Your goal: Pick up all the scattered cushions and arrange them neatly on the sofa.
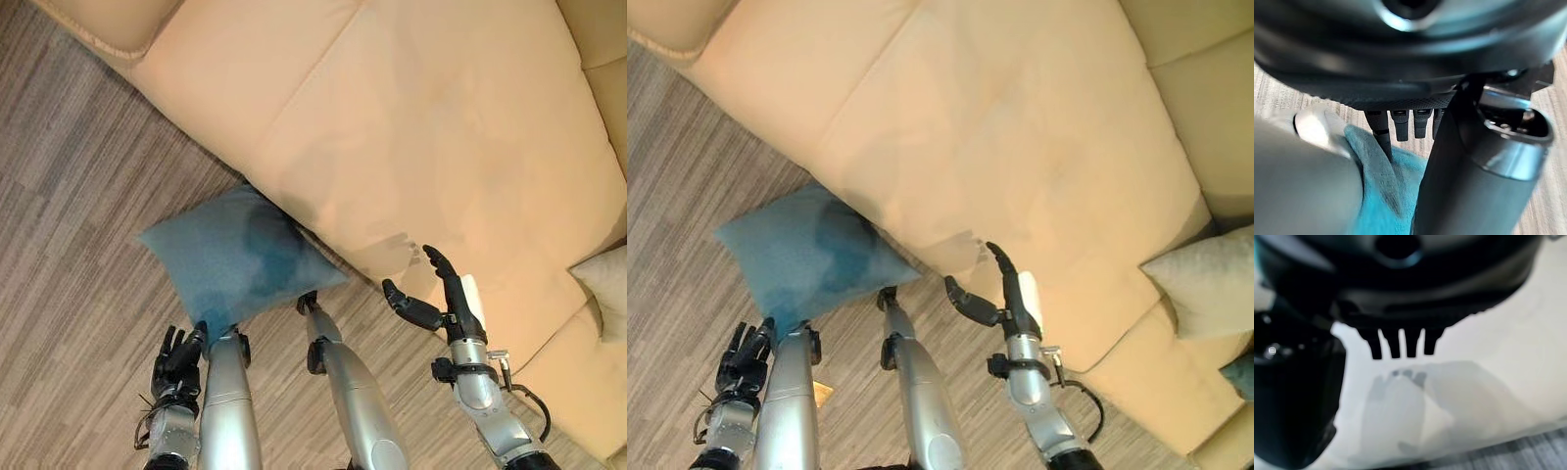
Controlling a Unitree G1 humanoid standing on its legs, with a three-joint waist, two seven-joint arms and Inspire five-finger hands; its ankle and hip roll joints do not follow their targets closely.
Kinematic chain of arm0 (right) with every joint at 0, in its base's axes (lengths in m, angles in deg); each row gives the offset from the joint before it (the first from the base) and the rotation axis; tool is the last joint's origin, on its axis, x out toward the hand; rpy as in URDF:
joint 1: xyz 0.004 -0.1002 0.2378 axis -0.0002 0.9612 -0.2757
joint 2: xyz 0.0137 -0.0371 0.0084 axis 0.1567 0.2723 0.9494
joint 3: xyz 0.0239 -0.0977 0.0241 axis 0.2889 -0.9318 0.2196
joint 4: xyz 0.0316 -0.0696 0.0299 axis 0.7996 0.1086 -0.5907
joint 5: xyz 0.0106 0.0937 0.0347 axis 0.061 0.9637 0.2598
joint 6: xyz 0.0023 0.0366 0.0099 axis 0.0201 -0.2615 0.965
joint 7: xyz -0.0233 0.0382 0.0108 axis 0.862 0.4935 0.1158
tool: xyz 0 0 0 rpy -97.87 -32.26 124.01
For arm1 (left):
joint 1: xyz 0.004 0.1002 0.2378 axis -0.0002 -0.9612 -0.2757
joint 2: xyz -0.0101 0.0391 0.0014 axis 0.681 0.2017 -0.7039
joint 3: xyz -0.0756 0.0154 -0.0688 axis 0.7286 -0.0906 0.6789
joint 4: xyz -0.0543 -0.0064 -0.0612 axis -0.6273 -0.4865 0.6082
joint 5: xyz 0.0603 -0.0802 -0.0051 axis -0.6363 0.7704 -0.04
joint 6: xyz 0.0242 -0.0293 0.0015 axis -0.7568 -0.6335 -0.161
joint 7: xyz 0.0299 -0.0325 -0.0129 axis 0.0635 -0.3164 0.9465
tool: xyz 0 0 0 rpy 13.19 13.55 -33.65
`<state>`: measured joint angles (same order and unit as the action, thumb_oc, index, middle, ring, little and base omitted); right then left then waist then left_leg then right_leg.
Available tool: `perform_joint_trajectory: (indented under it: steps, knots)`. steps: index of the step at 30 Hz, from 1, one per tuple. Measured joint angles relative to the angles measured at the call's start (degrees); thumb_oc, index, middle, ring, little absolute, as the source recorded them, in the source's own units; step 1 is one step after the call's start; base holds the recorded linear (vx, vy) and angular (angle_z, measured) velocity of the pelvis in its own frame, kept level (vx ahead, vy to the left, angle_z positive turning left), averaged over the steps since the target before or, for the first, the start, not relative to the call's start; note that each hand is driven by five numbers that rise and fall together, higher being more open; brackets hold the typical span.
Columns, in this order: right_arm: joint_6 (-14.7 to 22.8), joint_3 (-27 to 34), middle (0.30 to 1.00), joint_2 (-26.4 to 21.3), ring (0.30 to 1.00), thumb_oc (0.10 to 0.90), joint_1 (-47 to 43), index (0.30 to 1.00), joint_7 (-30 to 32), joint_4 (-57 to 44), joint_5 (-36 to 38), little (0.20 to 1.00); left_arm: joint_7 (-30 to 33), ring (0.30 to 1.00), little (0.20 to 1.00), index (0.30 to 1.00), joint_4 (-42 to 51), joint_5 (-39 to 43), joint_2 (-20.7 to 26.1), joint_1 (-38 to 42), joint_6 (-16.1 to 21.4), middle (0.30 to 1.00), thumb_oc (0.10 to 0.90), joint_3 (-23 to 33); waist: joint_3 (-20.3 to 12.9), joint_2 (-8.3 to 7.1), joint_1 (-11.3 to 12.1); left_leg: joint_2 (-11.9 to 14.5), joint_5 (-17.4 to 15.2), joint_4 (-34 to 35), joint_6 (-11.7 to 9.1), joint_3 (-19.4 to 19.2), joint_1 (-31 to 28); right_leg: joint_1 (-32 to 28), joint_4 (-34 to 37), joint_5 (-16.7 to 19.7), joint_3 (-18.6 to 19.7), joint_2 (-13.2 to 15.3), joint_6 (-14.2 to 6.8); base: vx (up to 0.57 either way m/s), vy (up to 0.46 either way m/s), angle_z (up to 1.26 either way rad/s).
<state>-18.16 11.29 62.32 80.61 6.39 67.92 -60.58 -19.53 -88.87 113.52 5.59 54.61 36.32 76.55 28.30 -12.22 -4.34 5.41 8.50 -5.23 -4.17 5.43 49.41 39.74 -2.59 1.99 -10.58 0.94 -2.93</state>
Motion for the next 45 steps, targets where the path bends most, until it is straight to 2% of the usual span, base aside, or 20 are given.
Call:
perform_joint_trajectory:
  steps: [4, 9, 10, 11, 14, 19, 24, 30, 33, 34, 35, 36, 39, 40, 41, 42, 43, 45]
  knots:
    - [0.46, 0.67, 0.900, 0.31, 0.900, 0.800, -0.16, 0.900, 0.63, 0.20, 0.28, 0.900, 0.66, 0.900, 0.900, 0.900, -0.75, 0.08, 1.18, 2.42, 0.00, 0.900, 0.800, -0.03, -0.14, -0.22, -1.24, -0.71, -0.43, -1.77, 0.43, 1.27, 4.90, 3.62, -0.55, 0.02, -0.66, 0.38, 0.03, 0.04, 0.034, 0.12]
    - [0.96, -1.63, 0.900, 0.36, 0.900, 0.800, -0.34, 0.900, 1.38, 0.62, 0.49, 0.900, 0.74, 0.900, 0.900, 0.900, 1.30, 0.24, 2.34, 2.66, 0.04, 0.900, 0.800, -0.10, -0.19, -0.29, -2.94, -1.70, -1.33, -4.77, 1.24, 1.62, 9.93, 7.20, -1.03, 0.31, -1.42, 1.12, -0.41, 0.05, 0.012, 0.03]
    - [0.96, -2.16, 0.900, 0.41, 0.900, 0.800, -0.29, 0.900, 1.58, 0.64, 0.40, 0.900, 0.89, 0.825, 0.825, 0.825, 1.69, 0.23, 2.48, 2.65, 0.08, 0.825, 0.750, -0.13, -0.23, -0.43, -3.18, -1.79, -1.54, -5.42, 1.40, 1.69, 10.78, 7.74, -1.15, 0.33, -1.47, 1.20, -0.45, 0.04, 0.026, -0.03]
    - [1.04, -2.66, 0.900, 0.39, 0.900, 0.800, -0.32, 0.900, 1.61, 0.28, 0.06, 0.900, 0.91, 0.300, 0.300, 0.300, 2.31, 0.22, 2.79, 2.69, 0.36, 0.300, 0.400, -0.13, -0.31, -0.45, -3.23, -1.79, -1.88, -6.22, 1.51, 1.65, 11.85, 8.54, -1.17, 0.38, -1.43, 1.22, -0.57, 0.04, 0.028, -0.05]
    - [0.93, -2.79, 0.900, 0.81, 0.900, 0.800, -0.34, 0.900, 1.58, 0.47, -0.25, 0.900, 1.56, 0.300, 0.300, 0.300, 4.08, -0.15, 3.40, 2.72, 0.76, 0.300, 0.400, -0.50, -0.32, -0.47, -3.61, -2.04, -2.30, -7.90, 1.88, 1.61, 13.95, 9.90, -1.25, 0.82, -1.08, 1.38, -0.98, 0.02, 0.015, -0.03]
    - [1.14, -2.59, 0.900, 0.81, 0.900, 0.800, -0.33, 0.900, 1.64, -0.57, -0.23, 0.900, 3.38, 0.300, 0.300, 0.300, 4.22, -2.93, 4.14, 2.76, 1.66, 0.300, 0.400, -1.62, -0.34, -0.51, -4.52, -2.36, -2.85, -9.35, 2.52, 0.93, 13.90, 9.63, -1.37, 1.33, -0.06, 1.75, -1.48, 0.02, 0.008, -0.06]
    - [1.30, -2.72, 0.900, 0.91, 0.900, 0.800, -0.22, 0.900, 1.51, 0.01, -0.19, 0.900, 9.18, 0.300, 0.300, 0.300, 6.43, -3.87, 5.06, 3.57, 1.70, 0.300, 0.400, -1.94, -0.59, -0.85, -5.82, -2.33, -2.89, -10.17, 2.59, 0.34, 13.84, 9.43, -1.26, 2.04, 0.49, 1.88, -1.78, 0.01, -0.006, -0.05]
    - [1.29, -2.69, 0.900, 0.96, 0.900, 0.800, -0.17, 0.900, 1.47, 1.00, -0.23, 0.900, 10.97, 0.300, 0.300, 0.300, 7.75, -3.97, 5.03, 3.49, 2.25, 0.300, 0.400, -4.04, -0.64, -0.92, -4.70, -2.32, -2.88, -10.29, 2.61, 0.00, 12.70, 8.52, -1.35, 2.22, 0.88, 1.94, -1.69, 0.00, -0.003, -0.01]
    - [1.38, -2.69, 0.900, 1.10, 0.900, 0.800, -0.18, 0.900, 1.13, 0.75, -0.21, 0.900, 12.30, 0.300, 0.300, 0.300, 8.63, -5.32, 5.47, 3.51, 2.04, 0.300, 0.400, -5.12, -0.73, -1.02, -4.06, -2.32, -2.89, -10.11, 2.61, -0.43, 9.42, 5.68, -1.46, 2.23, 1.42, 2.14, -1.67, 0.01, 0.059, -0.02]
    - [1.19, -3.15, 0.900, 0.82, 0.900, 0.800, -0.11, 0.900, 0.99, 0.28, 0.29, 0.900, 12.67, 0.300, 0.300, 0.300, 7.72, -5.42, 6.81, 5.29, 0.62, 0.300, 0.400, -5.13, -0.76, -1.08, -4.07, -2.34, -2.89, -10.00, 2.59, -0.94, 8.29, 4.82, -1.38, 2.23, 1.90, 2.27, -1.69, 0.01, 0.094, -0.11]
    - [0.74, -2.23, 0.900, 1.03, 0.900, 0.800, -0.32, 0.900, -1.75, 0.99, 0.29, 0.900, 15.07, 0.300, 0.300, 0.300, 4.64, -4.35, 11.39, 10.05, -5.65, 0.300, 0.400, -7.40, -1.31, -1.85, -3.34, -2.17, -3.44, -10.07, 2.93, -1.81, 5.77, 2.85, -1.76, 2.15, 3.15, 2.18, -1.64, 0.00, 0.015, -0.30]
    - [0.60, -1.81, 0.900, 1.02, 0.900, 0.800, 0.18, 0.900, -2.29, -0.09, 0.51, 0.900, 15.95, 0.300, 0.300, 0.300, 7.12, -4.47, 13.55, 10.73, -4.09, 0.300, 0.400, -7.88, -3.11, -3.31, -3.58, -1.70, -3.41, -9.68, 2.92, -3.35, 4.48, 2.65, -2.10, 2.22, 3.92, 2.44, -1.67, 0.00, 0.030, -0.35]
    - [-0.22, 3.72, 0.900, -0.29, 0.900, 0.800, 0.58, 0.900, -3.96, -0.33, 0.85, 0.900, 15.93, 0.300, 0.300, 0.300, 19.89, -4.13, 19.20, 10.57, -2.69, 0.300, 0.400, -8.42, -3.25, -3.60, -3.42, -2.23, -2.71, -8.27, 3.22, -4.47, 0.08, -0.33, -2.87, 2.37, 4.71, 3.19, -1.84, 0.01, 0.062, -0.11]
    - [-0.26, 4.99, 0.900, -0.32, 0.900, 0.800, 0.64, 0.900, -3.79, 0.33, 1.54, 0.900, 15.08, 0.300, 0.300, 0.300, 21.55, -4.81, 19.79, 10.73, -2.16, 0.300, 0.400, -8.15, -3.64, -3.61, -3.66, -2.43, -2.72, -8.03, 3.25, -4.52, -1.23, -1.64, -2.74, 2.32, 4.73, 3.41, -1.90, 0.00, 0.108, -0.01]
    - [-0.27, 5.54, 0.900, -0.92, 0.900, 0.800, 0.92, 0.900, -3.83, 0.59, 2.82, 0.900, 14.72, 0.300, 0.300, 0.300, 22.50, -5.10, 21.14, 11.02, -1.84, 0.300, 0.400, -7.62, -4.61, -3.14, -3.33, -2.86, -2.78, -7.49, 3.31, -4.89, -2.53, -2.56, -2.38, 2.31, 4.80, 3.73, -1.92, 0.01, 0.111, -0.06]
    - [-0.27, 7.51, 0.900, -1.98, 0.900, 0.800, 0.96, 0.900, -5.15, 1.25, 4.27, 0.900, 13.87, 0.300, 0.300, 0.300, 24.09, -5.54, 23.02, 11.07, -3.53, 0.300, 0.400, -8.46, -4.76, -3.09, -3.11, -2.99, -3.34, -5.92, 3.00, -5.86, -5.81, -4.76, -2.47, 1.85, 5.71, 4.23, -2.36, 0.05, 0.079, -0.18]
    - [-0.12, 8.96, 0.900, -2.40, 0.900, 0.800, 1.09, 0.900, -5.04, 2.10, 5.30, 0.900, 13.55, 0.300, 0.300, 0.300, 24.25, -6.63, 23.33, 9.56, -3.73, 0.300, 0.400, -8.69, -6.58, -2.27, -3.12, -3.64, -3.42, -4.48, 3.13, -6.89, -8.54, -6.44, -2.02, 1.36, 6.39, 4.97, -3.04, 0.00, 0.119, -0.23]
    - [-0.35, 9.88, 0.900, -3.94, 0.900, 0.800, 2.37, 0.900, -6.08, 2.69, 5.63, 0.900, 13.16, 0.300, 0.300, 0.300, 26.04, -6.86, 22.50, 5.35, -4.09, 0.300, 0.400, -8.50, -7.47, -0.54, -2.74, -4.57, -2.82, -2.54, 4.15, -8.16, -13.91, -11.05, -0.51, 2.16, 6.86, 5.79, -3.27, 0.01, 0.095, -0.17]
